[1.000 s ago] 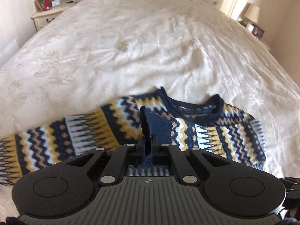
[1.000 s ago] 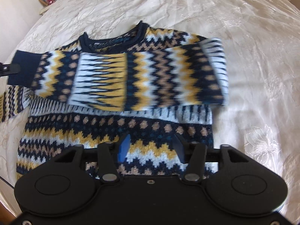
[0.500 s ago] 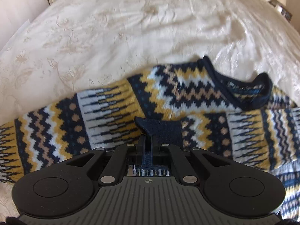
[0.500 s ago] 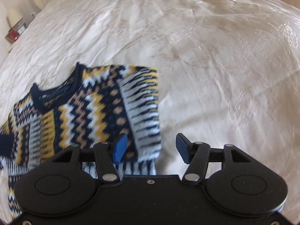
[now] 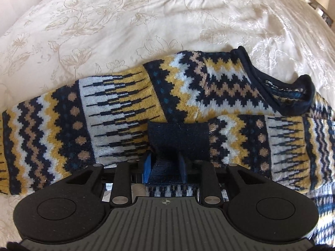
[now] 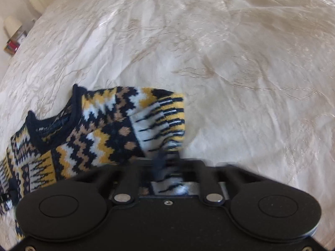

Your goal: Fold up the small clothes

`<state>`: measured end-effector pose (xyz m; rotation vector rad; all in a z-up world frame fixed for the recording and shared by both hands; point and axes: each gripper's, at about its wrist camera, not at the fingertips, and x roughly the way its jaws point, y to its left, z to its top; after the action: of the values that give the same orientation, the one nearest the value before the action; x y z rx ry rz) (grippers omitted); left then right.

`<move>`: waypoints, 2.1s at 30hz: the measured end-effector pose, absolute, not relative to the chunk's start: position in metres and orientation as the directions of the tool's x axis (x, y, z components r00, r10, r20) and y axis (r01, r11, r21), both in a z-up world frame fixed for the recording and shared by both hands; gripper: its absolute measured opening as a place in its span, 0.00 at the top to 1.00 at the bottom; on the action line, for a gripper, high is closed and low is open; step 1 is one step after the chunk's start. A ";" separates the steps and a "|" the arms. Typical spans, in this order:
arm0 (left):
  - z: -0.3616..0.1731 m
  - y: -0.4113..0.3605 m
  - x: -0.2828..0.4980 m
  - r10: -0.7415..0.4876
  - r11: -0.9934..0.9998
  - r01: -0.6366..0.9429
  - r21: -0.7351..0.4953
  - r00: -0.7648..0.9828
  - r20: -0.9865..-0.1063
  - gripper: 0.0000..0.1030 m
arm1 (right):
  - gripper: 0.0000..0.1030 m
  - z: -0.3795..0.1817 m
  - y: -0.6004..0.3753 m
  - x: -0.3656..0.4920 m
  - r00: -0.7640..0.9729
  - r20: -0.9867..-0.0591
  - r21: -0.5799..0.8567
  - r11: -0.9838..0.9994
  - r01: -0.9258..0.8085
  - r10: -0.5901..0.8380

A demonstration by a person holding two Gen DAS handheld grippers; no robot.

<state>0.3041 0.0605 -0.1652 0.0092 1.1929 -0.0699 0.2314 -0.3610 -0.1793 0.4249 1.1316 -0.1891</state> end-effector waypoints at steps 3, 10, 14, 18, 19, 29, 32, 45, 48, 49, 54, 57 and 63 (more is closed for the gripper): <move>-0.162 0.062 0.298 -0.047 0.998 0.056 -0.027 0.391 -0.919 0.73 | 0.89 -0.172 -0.362 0.230 0.425 -0.905 0.169 0.920 0.355 0.002; -0.155 0.068 0.279 -0.049 0.998 0.047 -0.033 0.392 -0.919 0.70 | 0.71 -0.176 -0.365 0.226 0.406 -0.914 0.162 0.911 0.379 -0.007; -0.151 0.074 0.260 -0.074 0.997 0.036 -0.065 0.381 -0.922 0.69 | 0.40 -0.158 -0.361 0.215 0.438 -0.897 0.127 0.917 0.377 -0.055; -0.147 0.072 0.232 -0.080 0.997 0.039 -0.070 0.377 -0.923 0.68 | 0.29 -0.140 -0.350 0.195 0.473 -0.880 0.126 0.940 0.317 -0.041; -0.147 0.071 0.225 -0.078 0.997 0.046 -0.065 0.373 -0.925 0.67 | 0.26 -0.137 -0.345 0.190 0.476 -0.879 0.125 0.947 0.297 -0.033; -0.156 0.056 0.153 -0.078 0.994 0.096 -0.049 0.320 -0.944 0.66 | 0.20 -0.135 -0.278 0.130 0.426 -0.901 0.156 0.977 0.149 0.079; -0.162 0.050 0.140 -0.070 0.990 0.141 -0.026 0.317 -0.946 0.60 | 0.20 -0.140 -0.259 0.114 0.395 -0.912 0.164 0.980 0.109 0.109; -0.186 0.051 0.144 -0.054 0.983 0.185 0.000 0.288 -0.956 0.39 | 0.00 -0.190 -0.239 0.079 0.261 -0.957 0.133 0.991 0.006 0.127; -0.192 0.046 0.152 0.004 0.988 0.146 0.049 0.295 -0.955 0.12 | 0.00 -0.199 -0.237 0.084 0.270 -0.956 0.125 0.992 0.023 0.114; -0.195 0.045 0.156 0.016 0.991 0.124 0.055 0.294 -0.956 0.05 | 0.00 -0.200 -0.236 0.084 0.278 -0.955 0.116 0.993 0.022 0.105; -0.203 0.049 0.168 -0.007 0.998 0.057 0.011 0.301 -0.954 0.00 | 0.00 -0.207 -0.222 0.071 0.363 -0.930 0.053 0.998 -0.025 0.059; -0.204 0.049 0.169 -0.003 0.999 0.036 0.009 0.330 -0.944 0.00 | 0.00 -0.210 -0.223 0.063 0.399 -0.914 0.069 0.997 -0.033 0.077; -0.210 0.052 0.144 -0.013 1.000 0.018 -0.005 0.432 -0.902 0.00 | 0.00 -0.210 -0.223 0.060 0.395 -0.915 0.069 0.996 -0.050 0.084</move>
<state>0.1442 0.0518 -0.2104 0.0055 1.1240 -0.0192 0.0602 -0.2231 -0.2103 0.0322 1.1621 0.0849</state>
